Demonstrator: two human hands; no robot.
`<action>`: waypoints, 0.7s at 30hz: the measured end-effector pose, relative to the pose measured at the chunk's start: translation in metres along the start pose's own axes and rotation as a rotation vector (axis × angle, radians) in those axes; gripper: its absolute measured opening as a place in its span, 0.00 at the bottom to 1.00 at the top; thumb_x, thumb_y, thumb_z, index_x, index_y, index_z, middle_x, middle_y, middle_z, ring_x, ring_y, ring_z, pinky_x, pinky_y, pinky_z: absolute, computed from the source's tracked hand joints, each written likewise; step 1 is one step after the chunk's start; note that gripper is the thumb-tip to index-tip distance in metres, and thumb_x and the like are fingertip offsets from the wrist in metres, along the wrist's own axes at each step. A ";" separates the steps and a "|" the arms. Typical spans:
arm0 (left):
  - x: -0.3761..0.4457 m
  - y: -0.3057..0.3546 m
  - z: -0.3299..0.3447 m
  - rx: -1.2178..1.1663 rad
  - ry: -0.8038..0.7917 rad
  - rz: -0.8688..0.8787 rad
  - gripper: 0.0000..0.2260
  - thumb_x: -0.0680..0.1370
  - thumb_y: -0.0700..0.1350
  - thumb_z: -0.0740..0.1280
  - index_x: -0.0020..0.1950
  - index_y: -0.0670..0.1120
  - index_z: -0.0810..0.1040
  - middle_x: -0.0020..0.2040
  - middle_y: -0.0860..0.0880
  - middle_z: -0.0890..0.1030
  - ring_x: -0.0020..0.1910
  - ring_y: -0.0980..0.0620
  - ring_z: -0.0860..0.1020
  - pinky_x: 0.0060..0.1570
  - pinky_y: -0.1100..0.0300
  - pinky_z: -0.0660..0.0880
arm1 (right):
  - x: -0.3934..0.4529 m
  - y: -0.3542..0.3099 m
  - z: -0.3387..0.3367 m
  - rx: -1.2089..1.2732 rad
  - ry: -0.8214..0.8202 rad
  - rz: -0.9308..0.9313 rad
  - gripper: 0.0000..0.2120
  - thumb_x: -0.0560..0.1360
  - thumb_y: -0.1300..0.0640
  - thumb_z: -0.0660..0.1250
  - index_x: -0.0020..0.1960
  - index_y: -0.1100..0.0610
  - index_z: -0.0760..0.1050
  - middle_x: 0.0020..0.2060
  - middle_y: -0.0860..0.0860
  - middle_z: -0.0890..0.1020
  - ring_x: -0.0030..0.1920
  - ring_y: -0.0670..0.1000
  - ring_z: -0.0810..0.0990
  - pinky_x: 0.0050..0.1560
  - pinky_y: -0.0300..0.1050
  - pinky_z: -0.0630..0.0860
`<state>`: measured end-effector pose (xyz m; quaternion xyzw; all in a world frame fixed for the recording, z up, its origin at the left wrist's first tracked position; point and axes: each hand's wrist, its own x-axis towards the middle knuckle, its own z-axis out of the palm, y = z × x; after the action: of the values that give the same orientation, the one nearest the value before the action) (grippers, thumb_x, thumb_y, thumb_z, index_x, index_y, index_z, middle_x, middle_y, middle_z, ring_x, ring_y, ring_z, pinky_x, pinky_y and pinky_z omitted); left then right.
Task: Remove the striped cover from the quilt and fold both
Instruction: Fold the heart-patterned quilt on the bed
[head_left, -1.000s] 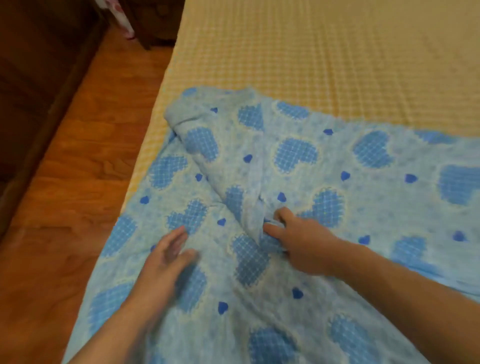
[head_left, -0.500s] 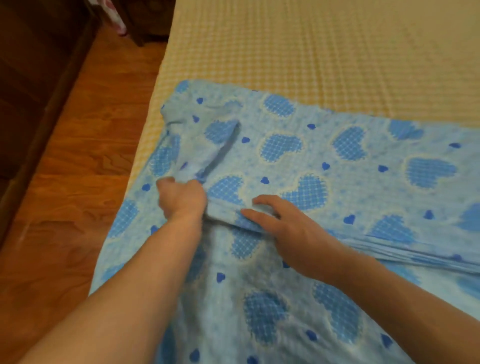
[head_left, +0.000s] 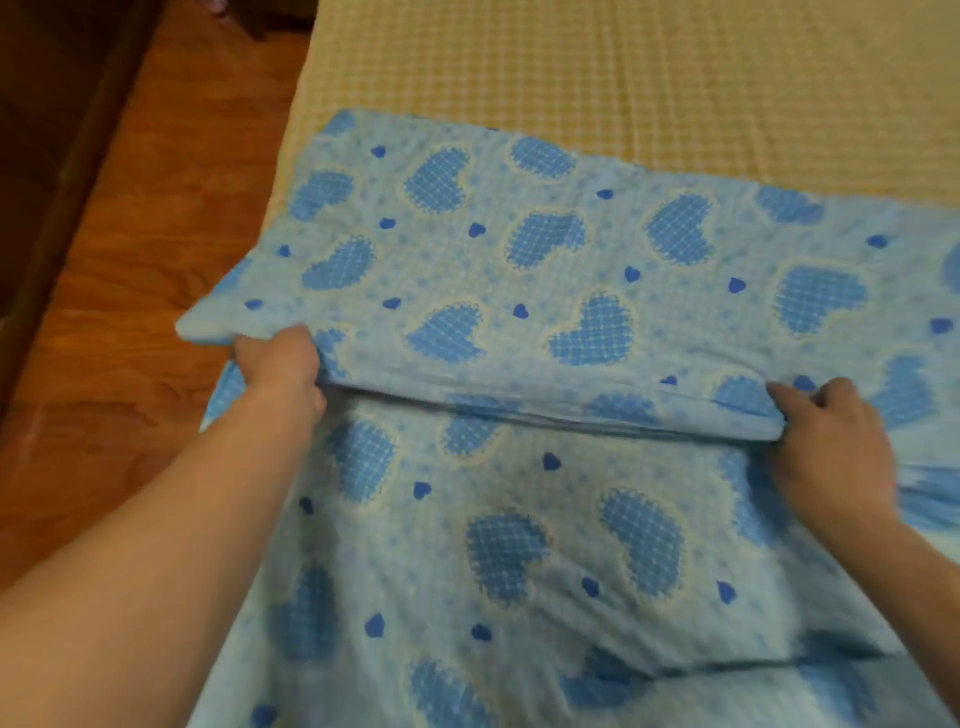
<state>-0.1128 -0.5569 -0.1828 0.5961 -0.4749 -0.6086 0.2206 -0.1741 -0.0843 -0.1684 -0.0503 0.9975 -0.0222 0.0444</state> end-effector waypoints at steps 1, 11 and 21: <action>0.000 0.004 -0.008 0.030 0.021 0.061 0.24 0.75 0.34 0.66 0.70 0.47 0.70 0.63 0.47 0.81 0.55 0.47 0.83 0.54 0.44 0.81 | -0.007 0.004 -0.008 0.006 0.044 -0.036 0.24 0.66 0.65 0.74 0.61 0.56 0.79 0.43 0.59 0.68 0.40 0.65 0.73 0.39 0.54 0.75; -0.110 -0.084 -0.122 1.257 -0.458 0.277 0.28 0.80 0.54 0.65 0.77 0.46 0.65 0.77 0.38 0.64 0.76 0.41 0.63 0.75 0.52 0.58 | -0.133 0.017 0.000 0.039 -0.297 -0.325 0.28 0.66 0.63 0.68 0.65 0.72 0.74 0.60 0.74 0.75 0.57 0.73 0.78 0.55 0.69 0.76; -0.245 -0.150 -0.383 1.066 0.059 -0.225 0.35 0.78 0.52 0.70 0.78 0.44 0.57 0.75 0.35 0.63 0.72 0.35 0.66 0.71 0.40 0.65 | -0.338 0.029 -0.036 0.601 -0.386 0.942 0.30 0.68 0.49 0.65 0.65 0.64 0.72 0.59 0.69 0.76 0.60 0.67 0.75 0.62 0.58 0.72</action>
<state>0.3374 -0.4056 -0.1209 0.6895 -0.6444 -0.2865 -0.1653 0.1551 -0.0196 -0.1049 0.4097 0.8362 -0.2721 0.2425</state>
